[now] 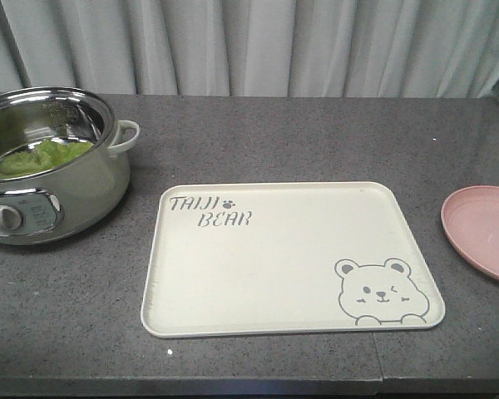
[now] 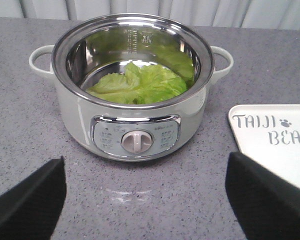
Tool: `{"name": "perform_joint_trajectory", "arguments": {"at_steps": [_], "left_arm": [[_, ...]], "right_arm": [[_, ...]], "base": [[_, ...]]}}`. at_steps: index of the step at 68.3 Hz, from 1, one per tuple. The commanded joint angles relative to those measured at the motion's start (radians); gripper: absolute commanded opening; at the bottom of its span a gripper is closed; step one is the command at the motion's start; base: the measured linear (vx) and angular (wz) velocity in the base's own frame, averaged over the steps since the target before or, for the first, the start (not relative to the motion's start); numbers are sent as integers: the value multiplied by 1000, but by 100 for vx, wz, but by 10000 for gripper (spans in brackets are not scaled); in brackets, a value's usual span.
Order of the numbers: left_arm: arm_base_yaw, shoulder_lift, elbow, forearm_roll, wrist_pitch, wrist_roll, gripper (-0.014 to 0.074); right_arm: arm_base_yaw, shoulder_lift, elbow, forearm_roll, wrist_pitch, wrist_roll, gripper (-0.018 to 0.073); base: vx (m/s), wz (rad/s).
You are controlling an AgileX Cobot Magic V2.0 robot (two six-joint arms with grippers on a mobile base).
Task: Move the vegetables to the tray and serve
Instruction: 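Lower the left gripper into the pot and grasp a lettuce leaf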
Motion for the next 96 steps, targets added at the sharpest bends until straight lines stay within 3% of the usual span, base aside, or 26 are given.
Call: {"name": "perform_joint_trajectory", "arguments": {"at_steps": [1,15,25,39,59,69,79,87,96], "left_arm": [[1,3,-30,-46,-96,-13,587],[1,74,-54,-20,-141,32,555],[1,224,-151,37,-104,41,555],[1,455,-323,60,-91,41,555],[5,811,-623,108,12,45,555],[28,982,-791,106,128,45,555],[63,1149,-958,34,232,68,555],[67,1242,-1051,-49,250,136,555],[67,1314,-1111,-96,242,152,555]], "right_arm": [[-5,7,-25,-16,-61,-3,582],[-5,7,-25,-16,-60,-3,582],[-5,7,-25,-16,-60,-3,582],[-5,7,-25,-15,-60,-3,582],[-5,7,-25,-15,-60,-3,582],[-5,7,-25,-14,-60,-3,582],[-5,7,-25,-12,-60,-3,582],[-5,7,-25,-12,-60,-3,582],[-5,7,-25,-12,-60,-3,582]], "base": [[0,0],[0,0],[0,0],[0,0],[0,0],[0,0],[0,0],[0,0],[0,0]]}}
